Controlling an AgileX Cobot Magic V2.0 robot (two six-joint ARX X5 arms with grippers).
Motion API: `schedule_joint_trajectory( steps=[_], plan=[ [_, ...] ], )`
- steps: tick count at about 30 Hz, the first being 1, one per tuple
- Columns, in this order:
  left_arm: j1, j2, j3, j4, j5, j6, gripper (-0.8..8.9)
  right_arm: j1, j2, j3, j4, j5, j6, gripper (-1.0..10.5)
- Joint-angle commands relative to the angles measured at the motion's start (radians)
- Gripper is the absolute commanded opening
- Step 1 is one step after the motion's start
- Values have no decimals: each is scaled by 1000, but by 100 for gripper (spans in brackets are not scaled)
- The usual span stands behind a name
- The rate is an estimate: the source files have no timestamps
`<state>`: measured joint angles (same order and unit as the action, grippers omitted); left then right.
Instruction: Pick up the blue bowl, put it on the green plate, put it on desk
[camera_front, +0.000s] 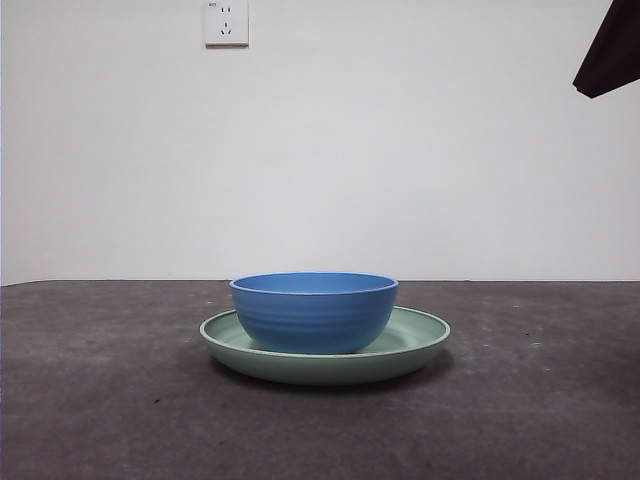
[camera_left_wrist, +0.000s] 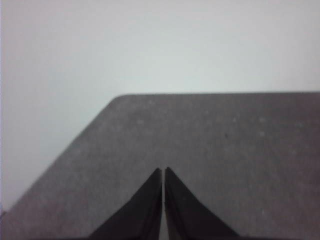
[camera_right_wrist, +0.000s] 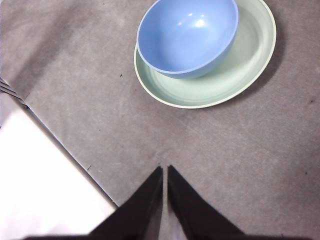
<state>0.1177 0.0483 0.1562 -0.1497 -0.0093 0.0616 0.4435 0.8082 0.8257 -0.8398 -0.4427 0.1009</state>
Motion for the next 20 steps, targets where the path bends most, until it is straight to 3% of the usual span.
schedule_joint_trajectory(
  steps=[1,20],
  plan=[
    [3,-25,-38,14,-3,2,9,5,6,6,9,-2,-8,10],
    [-2,-45,-145,-42,-2,-51,9,5,6,6,10,-2,-8,10]
  ],
)
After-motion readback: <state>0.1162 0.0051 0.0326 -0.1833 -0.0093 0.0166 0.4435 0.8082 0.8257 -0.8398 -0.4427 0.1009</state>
